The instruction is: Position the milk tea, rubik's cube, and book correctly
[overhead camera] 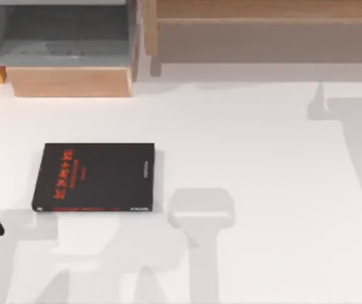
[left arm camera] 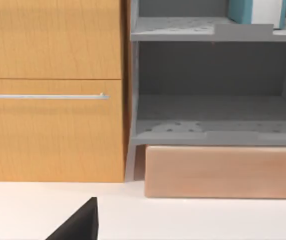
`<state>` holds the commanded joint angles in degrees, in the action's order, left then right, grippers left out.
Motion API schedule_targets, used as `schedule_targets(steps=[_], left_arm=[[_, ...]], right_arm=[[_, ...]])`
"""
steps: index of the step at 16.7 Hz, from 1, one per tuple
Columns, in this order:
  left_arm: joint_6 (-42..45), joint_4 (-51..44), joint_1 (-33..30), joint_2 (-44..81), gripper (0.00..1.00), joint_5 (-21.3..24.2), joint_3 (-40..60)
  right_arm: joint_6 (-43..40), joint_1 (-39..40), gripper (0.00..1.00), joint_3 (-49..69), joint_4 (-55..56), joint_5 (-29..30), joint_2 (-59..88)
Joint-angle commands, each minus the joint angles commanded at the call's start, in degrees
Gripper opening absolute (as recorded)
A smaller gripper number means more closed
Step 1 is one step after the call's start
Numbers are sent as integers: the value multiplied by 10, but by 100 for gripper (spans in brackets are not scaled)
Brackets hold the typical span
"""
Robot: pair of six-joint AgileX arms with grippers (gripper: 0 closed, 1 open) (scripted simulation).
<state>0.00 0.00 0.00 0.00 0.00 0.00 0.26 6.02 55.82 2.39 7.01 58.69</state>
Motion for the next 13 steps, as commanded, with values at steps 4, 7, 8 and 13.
schedule_targets(steps=[4,7,8,13], left_arm=[[0,0,0,0,100,0,0],[0,0,0,0,100,0,0],[0,0,0,0,100,0,0],[0,0,0,0,100,0,0]], right_arm=[[-1,-21,100,-187,-4,-24,-206],[-4,-35,100,-325,-12,-41,-345],[-5,-40,100,-372,-15,-46,-393],[-5,-57,100,-531,-25,-66,-558]])
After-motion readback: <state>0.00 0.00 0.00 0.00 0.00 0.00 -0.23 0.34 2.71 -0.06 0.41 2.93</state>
